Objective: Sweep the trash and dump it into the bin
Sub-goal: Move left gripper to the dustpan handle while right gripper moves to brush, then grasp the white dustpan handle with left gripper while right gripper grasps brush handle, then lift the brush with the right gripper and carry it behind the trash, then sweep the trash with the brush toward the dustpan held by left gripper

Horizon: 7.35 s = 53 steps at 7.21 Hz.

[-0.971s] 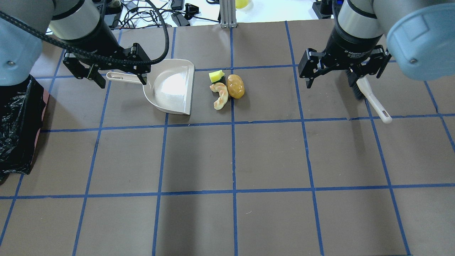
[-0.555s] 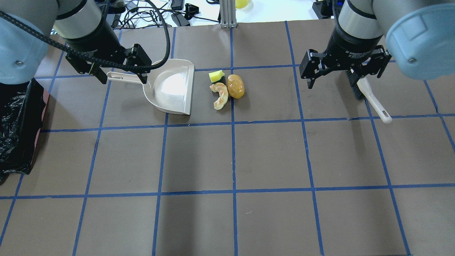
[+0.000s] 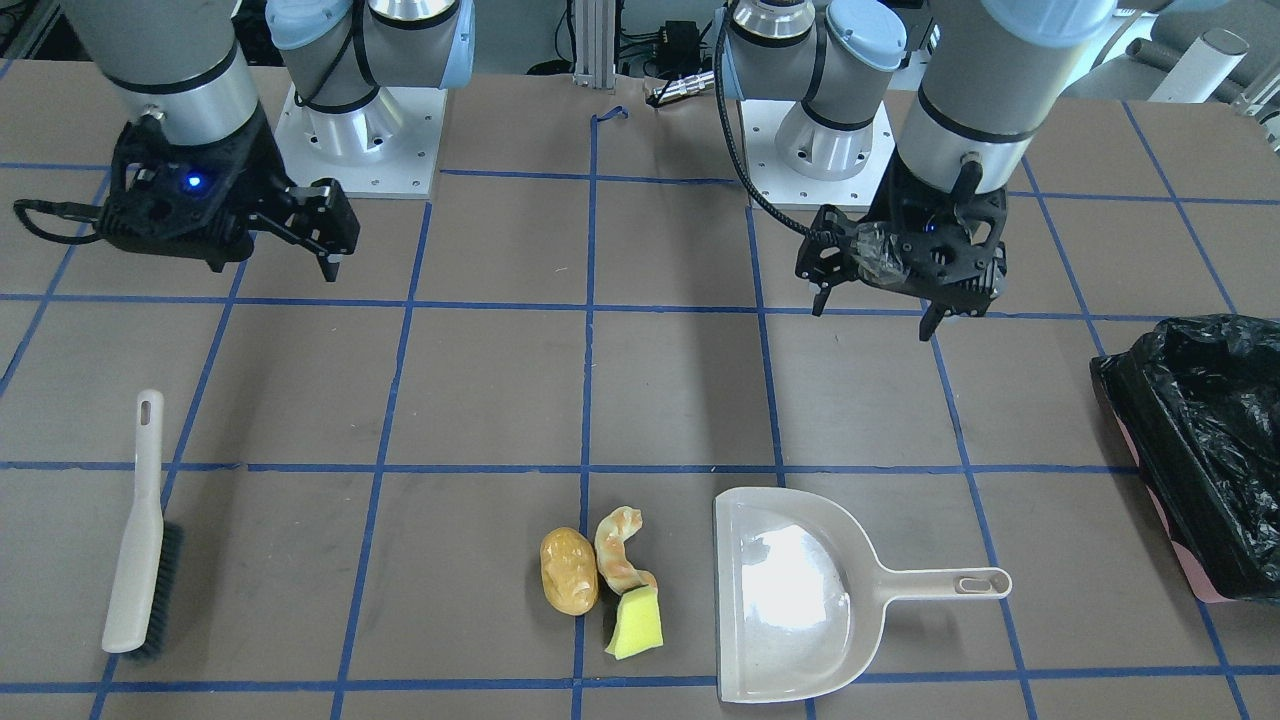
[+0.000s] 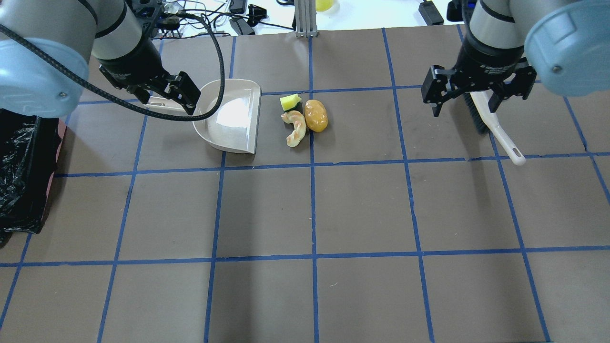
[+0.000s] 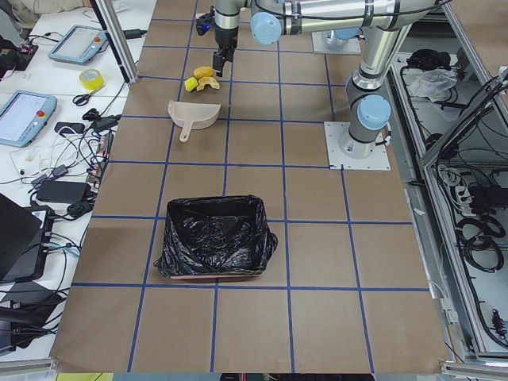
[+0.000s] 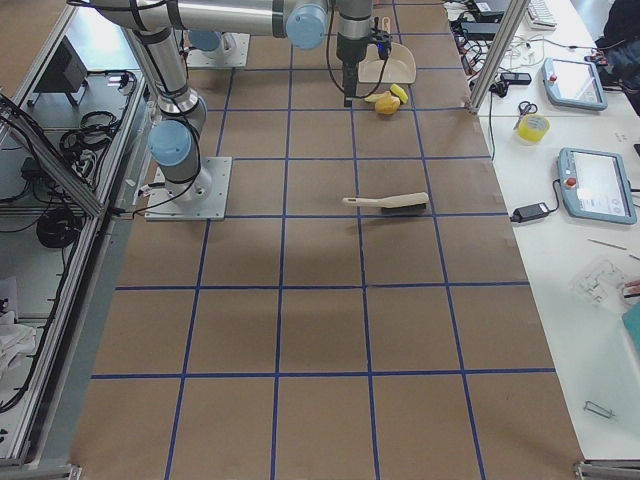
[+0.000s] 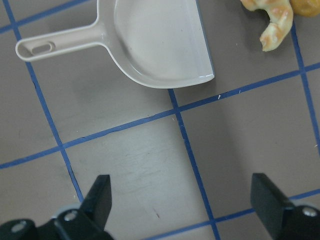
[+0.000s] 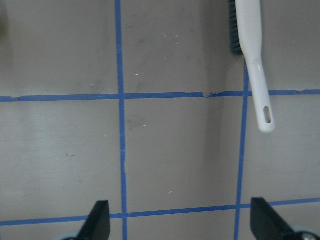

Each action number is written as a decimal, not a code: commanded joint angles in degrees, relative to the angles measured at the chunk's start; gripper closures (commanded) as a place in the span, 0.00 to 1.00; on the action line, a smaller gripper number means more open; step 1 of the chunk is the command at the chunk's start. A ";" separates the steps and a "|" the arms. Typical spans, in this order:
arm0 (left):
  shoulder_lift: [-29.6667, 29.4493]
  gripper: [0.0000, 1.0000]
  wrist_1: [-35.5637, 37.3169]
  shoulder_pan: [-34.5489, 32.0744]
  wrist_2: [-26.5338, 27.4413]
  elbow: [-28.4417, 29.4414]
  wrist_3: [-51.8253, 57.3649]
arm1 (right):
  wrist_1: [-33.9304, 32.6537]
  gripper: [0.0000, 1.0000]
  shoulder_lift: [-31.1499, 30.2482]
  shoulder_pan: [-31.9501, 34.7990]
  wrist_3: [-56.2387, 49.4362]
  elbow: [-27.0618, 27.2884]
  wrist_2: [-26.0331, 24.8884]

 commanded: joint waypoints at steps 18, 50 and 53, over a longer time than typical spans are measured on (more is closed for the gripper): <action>-28.82 0.06 10.89 8.35 -0.40 12.35 70.15 | -25.17 0.19 19.63 -16.68 -26.50 11.41 2.39; -28.47 1.00 10.71 6.50 0.39 12.52 70.15 | -21.39 1.00 36.31 36.30 52.15 -14.31 22.31; -28.38 1.00 10.71 6.50 0.39 12.52 70.14 | -24.36 1.00 40.10 40.44 56.63 -19.86 25.92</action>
